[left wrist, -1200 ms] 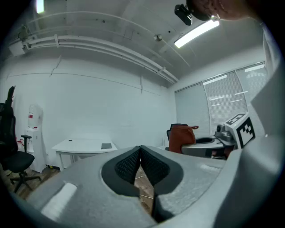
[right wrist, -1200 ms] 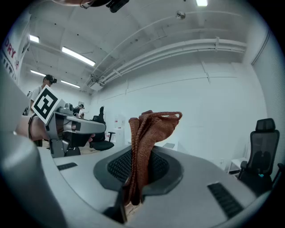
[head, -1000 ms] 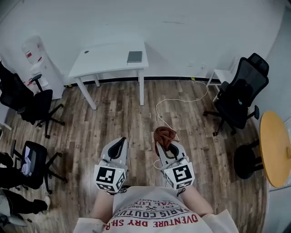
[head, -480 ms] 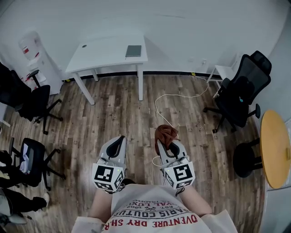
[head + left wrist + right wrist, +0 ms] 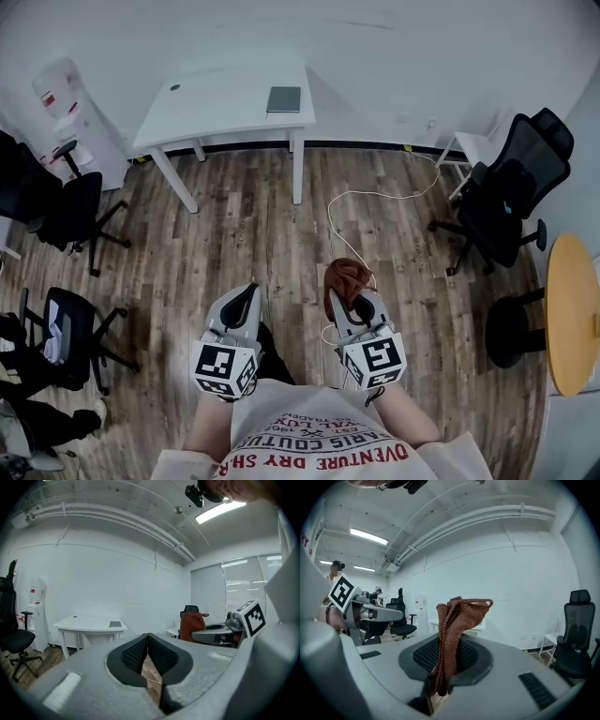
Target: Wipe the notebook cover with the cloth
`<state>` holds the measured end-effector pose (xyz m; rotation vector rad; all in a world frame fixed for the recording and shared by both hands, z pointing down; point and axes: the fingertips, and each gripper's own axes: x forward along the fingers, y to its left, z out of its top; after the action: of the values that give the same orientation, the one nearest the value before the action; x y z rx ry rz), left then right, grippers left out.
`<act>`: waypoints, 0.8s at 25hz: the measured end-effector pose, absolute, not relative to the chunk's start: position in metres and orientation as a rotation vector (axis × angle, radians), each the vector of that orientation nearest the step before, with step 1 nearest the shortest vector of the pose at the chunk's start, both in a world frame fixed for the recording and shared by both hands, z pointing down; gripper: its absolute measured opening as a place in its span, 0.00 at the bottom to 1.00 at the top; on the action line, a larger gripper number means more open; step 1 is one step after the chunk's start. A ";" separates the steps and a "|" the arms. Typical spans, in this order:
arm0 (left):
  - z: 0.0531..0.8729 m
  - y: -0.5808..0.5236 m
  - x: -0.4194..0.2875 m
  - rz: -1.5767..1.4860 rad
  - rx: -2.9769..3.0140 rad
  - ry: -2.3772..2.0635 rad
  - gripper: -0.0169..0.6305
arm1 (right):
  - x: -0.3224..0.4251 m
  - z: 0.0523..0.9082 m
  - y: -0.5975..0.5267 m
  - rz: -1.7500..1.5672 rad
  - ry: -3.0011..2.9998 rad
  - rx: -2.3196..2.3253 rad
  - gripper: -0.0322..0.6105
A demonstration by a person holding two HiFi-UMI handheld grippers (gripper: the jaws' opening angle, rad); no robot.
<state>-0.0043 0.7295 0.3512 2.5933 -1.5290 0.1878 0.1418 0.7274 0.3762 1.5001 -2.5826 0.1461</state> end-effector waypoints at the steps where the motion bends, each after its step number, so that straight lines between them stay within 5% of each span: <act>1: 0.354 0.717 -0.012 0.188 2.596 -1.523 0.04 | 0.135 0.379 0.716 0.147 -2.574 1.505 0.16; 20: 0.333 0.381 -0.163 0.203 2.721 -1.329 0.04 | -0.002 0.381 0.416 0.257 -2.393 1.648 0.16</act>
<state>-0.1630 0.3807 0.3326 2.7214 -1.3288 0.2035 -0.0022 0.4158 0.3815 1.6481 -2.3926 0.2573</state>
